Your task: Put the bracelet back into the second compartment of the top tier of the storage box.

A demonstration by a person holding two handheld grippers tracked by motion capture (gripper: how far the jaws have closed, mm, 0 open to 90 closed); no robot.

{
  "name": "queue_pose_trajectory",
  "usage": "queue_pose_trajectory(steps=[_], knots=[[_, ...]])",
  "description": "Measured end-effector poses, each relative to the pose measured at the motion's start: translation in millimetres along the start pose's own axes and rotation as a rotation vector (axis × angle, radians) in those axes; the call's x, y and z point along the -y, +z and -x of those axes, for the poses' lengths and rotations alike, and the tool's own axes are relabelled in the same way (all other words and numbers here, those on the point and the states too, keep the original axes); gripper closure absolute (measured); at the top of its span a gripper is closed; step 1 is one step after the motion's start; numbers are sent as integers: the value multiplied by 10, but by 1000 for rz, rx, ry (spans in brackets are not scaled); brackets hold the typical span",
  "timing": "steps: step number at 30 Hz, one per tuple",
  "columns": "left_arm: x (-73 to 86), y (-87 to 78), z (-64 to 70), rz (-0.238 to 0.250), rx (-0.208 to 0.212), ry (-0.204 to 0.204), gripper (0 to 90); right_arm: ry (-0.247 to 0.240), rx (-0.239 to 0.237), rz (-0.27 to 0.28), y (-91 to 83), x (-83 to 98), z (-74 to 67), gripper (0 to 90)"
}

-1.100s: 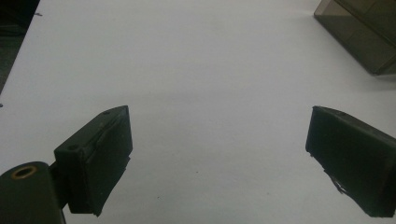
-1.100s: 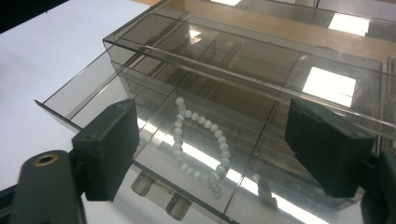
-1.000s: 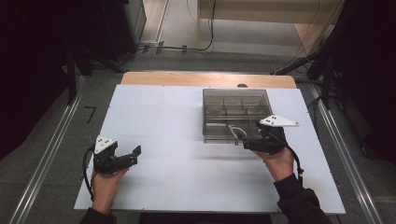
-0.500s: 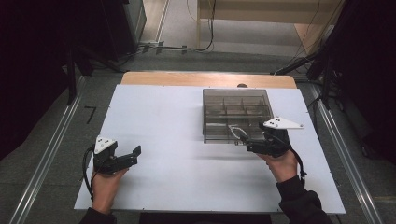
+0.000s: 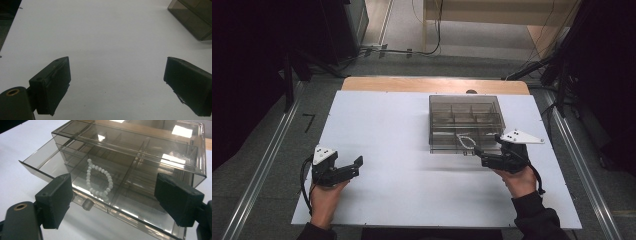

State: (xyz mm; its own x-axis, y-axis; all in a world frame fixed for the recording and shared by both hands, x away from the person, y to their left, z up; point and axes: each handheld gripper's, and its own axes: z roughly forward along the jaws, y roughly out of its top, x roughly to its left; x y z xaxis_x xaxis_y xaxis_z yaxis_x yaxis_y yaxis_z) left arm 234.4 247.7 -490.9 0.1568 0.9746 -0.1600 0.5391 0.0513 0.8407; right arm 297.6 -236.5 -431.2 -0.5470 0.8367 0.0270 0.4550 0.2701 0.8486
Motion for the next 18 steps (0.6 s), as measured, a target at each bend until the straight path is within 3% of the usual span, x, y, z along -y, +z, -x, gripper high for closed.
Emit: queue_pose_trajectory(steps=[18], knots=[[-1,0,2,-2,-1,0,77,29,30,-6,-116,139,125,140]])
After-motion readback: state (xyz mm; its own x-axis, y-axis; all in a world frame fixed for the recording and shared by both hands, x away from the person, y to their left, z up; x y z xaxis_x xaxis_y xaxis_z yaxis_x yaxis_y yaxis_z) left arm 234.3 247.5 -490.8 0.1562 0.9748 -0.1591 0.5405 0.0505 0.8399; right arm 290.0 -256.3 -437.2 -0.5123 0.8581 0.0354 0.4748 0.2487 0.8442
